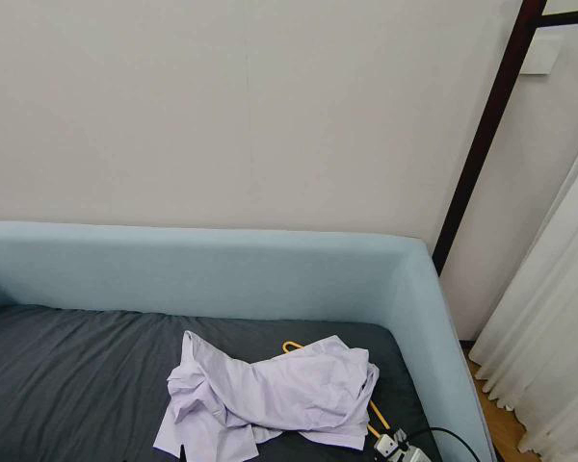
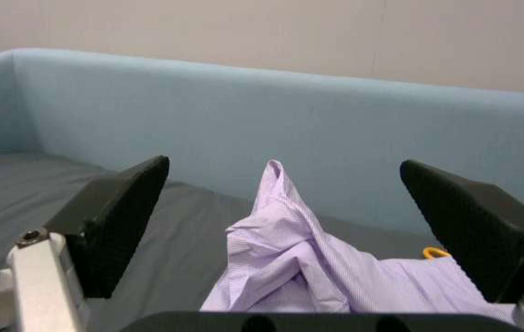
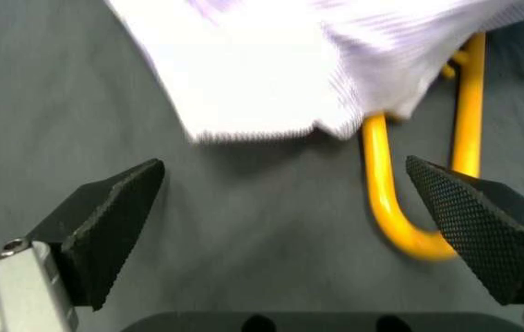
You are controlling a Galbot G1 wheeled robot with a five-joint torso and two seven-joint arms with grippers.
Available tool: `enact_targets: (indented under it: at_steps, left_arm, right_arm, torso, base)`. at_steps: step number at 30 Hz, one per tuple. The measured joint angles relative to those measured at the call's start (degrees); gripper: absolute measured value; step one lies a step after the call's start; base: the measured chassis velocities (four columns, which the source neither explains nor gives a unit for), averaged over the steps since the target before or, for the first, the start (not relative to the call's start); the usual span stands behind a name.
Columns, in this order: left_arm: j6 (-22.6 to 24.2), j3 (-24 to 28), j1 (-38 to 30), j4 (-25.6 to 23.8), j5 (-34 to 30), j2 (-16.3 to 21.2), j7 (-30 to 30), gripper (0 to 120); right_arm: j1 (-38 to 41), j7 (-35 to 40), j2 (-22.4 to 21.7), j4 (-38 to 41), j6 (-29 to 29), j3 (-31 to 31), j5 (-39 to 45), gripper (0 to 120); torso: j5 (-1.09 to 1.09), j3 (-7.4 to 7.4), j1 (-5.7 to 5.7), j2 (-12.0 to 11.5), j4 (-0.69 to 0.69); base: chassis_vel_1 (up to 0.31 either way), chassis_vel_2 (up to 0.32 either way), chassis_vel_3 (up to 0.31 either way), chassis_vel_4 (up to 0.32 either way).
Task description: Pick up the clothes from the sofa and hang them on the clothes hanger.
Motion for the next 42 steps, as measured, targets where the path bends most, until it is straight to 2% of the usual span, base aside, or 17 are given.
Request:
enact_targets:
  at_steps: [4, 7, 8, 10, 12, 15, 16, 17, 19, 21, 24, 26, 33, 36, 38, 39, 42]
  left_arm:
    - [0.0, -0.1, 0.1, -0.1, 0.0, -0.2, 0.0, 99]
    - [0.0, -0.1, 0.3, -0.2, 0.1, -0.4, 0.0, 99]
    - [0.0, -0.1, 0.3, -0.2, 0.1, -0.5, 0.0, 99]
    - [0.0, -0.1, 0.3, -0.2, 0.1, -0.5, 0.0, 99]
    - [-0.1, 0.0, 0.2, -0.2, 0.3, -0.7, 0.0, 99]
    - [-0.1, 0.1, 0.0, -0.2, 0.3, -0.7, 0.0, 99]
    - [-0.1, 0.1, 0.0, -0.2, 0.4, -0.7, 0.0, 99]
    - [-0.1, 0.1, 0.0, -0.2, 0.4, -0.7, 0.0, 99]
    - [-0.1, 0.1, 0.1, -0.2, 0.5, -0.7, 0.0, 99]
    - [-0.1, 0.1, 0.1, -0.2, 0.5, -0.7, 0.0, 99]
    - [-0.1, 0.1, 0.1, -0.2, 0.5, -0.6, 0.0, 99]
    - [-0.1, 0.1, 0.0, -0.2, 0.5, -0.6, 0.0, 99]
    - [-0.1, 0.3, -0.6, 0.4, 0.6, -0.8, 0.0, 99]
    - [-0.1, 0.3, -0.7, 0.4, 0.7, -0.8, 0.0, 99]
    - [-0.1, 0.3, -0.7, 0.5, 0.7, -0.7, 0.0, 99]
    - [-0.1, 0.3, -0.7, 0.5, 0.7, -0.7, 0.0, 99]
    - [-0.1, 0.3, -0.9, 0.6, 0.7, -0.6, 0.0, 99]
  right_arm:
    - [1.0, 0.9, 1.5, -1.0, -1.5, 0.0, 5.8, 100]
    - [1.3, 1.2, 1.9, -1.3, -1.9, 0.2, 8.7, 94]
    - [1.4, 1.3, 2.0, -1.3, -2.0, 0.4, 10.1, 88]
    - [1.5, 1.4, 2.0, -1.3, -2.0, 0.4, 10.4, 86]
    - [1.5, 1.4, 1.9, -1.0, -2.2, 0.6, 12.4, 73]
    - [1.7, 1.4, 2.0, -0.9, -2.4, 0.6, 13.0, 67]
    - [1.8, 1.5, 2.3, -1.0, -2.5, 0.6, 13.4, 60]
    - [1.8, 1.5, 2.3, -1.0, -2.5, 0.6, 13.4, 60]
    - [1.8, 1.8, 2.5, -0.9, -2.5, 0.6, 13.4, 48]
    - [1.8, 2.0, 2.5, -0.6, -2.5, 0.6, 13.4, 45]
    - [1.4, 2.3, 1.6, 0.9, -2.3, 0.6, 11.4, 30]
    - [1.2, 2.3, 1.1, 1.5, -2.3, 0.6, 11.1, 30]
    - [1.5, 2.4, 0.7, 3.1, -2.3, 0.2, 11.1, 57]
    - [1.8, 2.5, 0.9, 3.2, -2.3, 0.0, 11.1, 52]
    - [1.8, 2.6, 0.9, 3.4, -2.3, -0.2, 11.0, 40]
    - [1.8, 2.6, 0.9, 3.4, -2.3, -0.2, 11.0, 40]
    - [1.7, 2.7, 0.6, 3.8, -2.3, -0.2, 10.8, 29]
  torso:
    - [0.0, 0.0, 0.0, 0.0, 0.0]
    - [0.0, 0.0, 0.0, 0.0, 0.0]
    - [0.0, 0.0, 0.0, 0.0, 0.0]
    - [0.0, 0.0, 0.0, 0.0, 0.0]
    - [0.0, 0.0, 0.0, 0.0, -0.01]
    - [-0.01, 0.0, 0.0, 0.0, -0.01]
    - [0.0, 0.0, 0.0, 0.0, -0.01]
    - [0.0, 0.0, 0.0, 0.0, -0.01]
    - [0.0, 0.0, 0.0, 0.0, -0.01]
    - [0.0, 0.0, 0.0, 0.0, -0.01]
    - [0.0, 0.0, 0.0, 0.0, 0.0]
    - [0.0, 0.0, 0.0, 0.0, -0.01]
    - [0.03, 0.0, 0.0, 0.0, -0.01]
    - [0.03, 0.0, 0.0, 0.0, 0.01]
    - [0.02, 0.0, 0.0, 0.0, 0.0]
    - [0.02, 0.0, 0.0, 0.0, 0.0]
    - [0.0, 0.0, 0.0, 0.0, 0.0]
  base:
    - [0.0, 0.0, 0.0, 0.0]
    - [0.0, 0.0, 0.0, 0.0]
    - [0.0, 0.0, 0.0, 0.0]
    - [0.0, 0.0, 0.0, 0.0]
    - [0.0, 0.0, 0.0, 0.0]
    - [0.0, 0.0, 0.0, 0.0]
    - [0.0, 0.0, 0.0, 0.0]
    - [0.0, 0.0, 0.0, 0.0]
    - [0.0, 0.0, 0.0, 0.0]
    - [0.0, 0.0, 0.0, 0.0]
    - [0.0, 0.0, 0.0, 0.0]
    - [0.0, 0.0, 0.0, 0.0]
    - [0.0, 0.0, 0.0, 0.0]
    - [0.0, 0.0, 0.0, 0.0]
    - [0.0, 0.0, 0.0, 0.0]
    - [0.0, 0.0, 0.0, 0.0]
    - [0.0, 0.0, 0.0, 0.0]
